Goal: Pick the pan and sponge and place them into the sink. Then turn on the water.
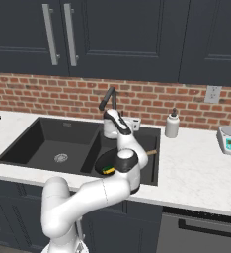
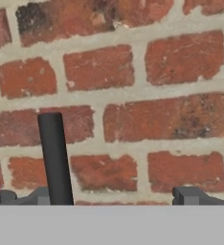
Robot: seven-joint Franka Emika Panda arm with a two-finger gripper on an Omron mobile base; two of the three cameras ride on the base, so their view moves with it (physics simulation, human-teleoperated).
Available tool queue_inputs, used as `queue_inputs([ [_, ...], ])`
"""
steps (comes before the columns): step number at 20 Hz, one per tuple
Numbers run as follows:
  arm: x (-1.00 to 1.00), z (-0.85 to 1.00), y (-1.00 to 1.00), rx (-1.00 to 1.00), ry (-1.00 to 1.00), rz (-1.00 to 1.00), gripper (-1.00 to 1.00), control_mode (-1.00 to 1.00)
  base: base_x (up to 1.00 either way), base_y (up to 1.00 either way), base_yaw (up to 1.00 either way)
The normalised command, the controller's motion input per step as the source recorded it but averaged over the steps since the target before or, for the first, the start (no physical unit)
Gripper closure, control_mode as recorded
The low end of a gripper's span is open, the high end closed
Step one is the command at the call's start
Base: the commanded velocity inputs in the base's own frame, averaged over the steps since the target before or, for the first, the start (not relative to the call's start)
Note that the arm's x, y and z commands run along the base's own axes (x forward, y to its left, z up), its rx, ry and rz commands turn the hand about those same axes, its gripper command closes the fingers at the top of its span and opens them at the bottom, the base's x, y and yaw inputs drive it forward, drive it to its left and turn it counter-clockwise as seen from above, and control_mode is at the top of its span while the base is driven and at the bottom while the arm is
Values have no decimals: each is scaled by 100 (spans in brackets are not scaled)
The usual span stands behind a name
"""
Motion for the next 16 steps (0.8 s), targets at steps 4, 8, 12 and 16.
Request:
queue_inputs([
  [4, 2, 0, 0, 0, 1, 0, -100, -100, 0, 0, 0],
  [8, 0, 0, -9, 0, 0, -1, -100, -100, 0, 0, 0],
  [12, 0, 0, -22, 0, 0, -3, -100, -100, 0, 0, 0],
  [16, 0, 0, -26, 0, 0, -4, -100, -100, 0, 0, 0],
])
